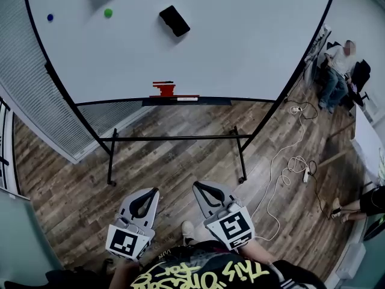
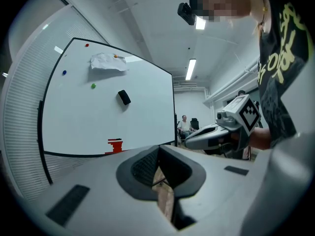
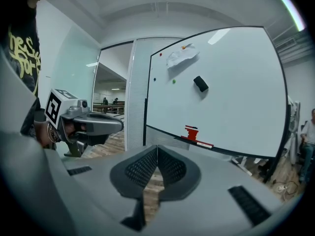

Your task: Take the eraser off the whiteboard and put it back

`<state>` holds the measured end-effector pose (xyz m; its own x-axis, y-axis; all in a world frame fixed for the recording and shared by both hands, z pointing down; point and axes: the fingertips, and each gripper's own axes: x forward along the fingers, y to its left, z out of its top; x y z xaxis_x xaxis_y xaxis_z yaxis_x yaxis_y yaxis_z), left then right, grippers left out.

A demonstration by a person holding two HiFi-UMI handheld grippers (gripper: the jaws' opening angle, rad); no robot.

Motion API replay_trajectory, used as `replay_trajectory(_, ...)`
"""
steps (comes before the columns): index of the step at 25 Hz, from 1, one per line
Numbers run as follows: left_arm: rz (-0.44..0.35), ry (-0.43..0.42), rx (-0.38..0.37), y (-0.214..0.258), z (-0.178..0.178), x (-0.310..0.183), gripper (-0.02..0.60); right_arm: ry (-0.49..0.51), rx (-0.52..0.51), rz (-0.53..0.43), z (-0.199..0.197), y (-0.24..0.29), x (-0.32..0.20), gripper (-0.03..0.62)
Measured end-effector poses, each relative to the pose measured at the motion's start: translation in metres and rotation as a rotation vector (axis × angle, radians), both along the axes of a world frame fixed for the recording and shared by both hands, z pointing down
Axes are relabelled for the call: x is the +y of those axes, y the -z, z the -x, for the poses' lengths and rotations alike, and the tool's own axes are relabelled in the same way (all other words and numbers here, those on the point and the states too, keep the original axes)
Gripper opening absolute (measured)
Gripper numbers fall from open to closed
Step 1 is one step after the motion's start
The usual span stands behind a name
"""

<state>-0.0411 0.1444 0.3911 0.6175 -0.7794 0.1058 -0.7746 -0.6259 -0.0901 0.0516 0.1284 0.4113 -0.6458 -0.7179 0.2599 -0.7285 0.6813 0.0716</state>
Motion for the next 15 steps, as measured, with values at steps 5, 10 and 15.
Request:
replay_trajectory(5,-0.007,0.039,0.051,0.011,-0.01,-0.024,0.008,0.057,0.051,-0.048,-0.007,0.002,-0.024,0.009)
replay_trajectory(10,0.006,0.036,0.018,0.006,-0.013,-0.033,0.008,0.053,0.036,-0.047,-0.01,0.001,-0.037,0.009)
replay_trajectory(15,0.022,0.042,-0.019,0.008,-0.01,-0.044,0.008,0.048,0.017,-0.031,-0.007,0.002,-0.044,0.011)
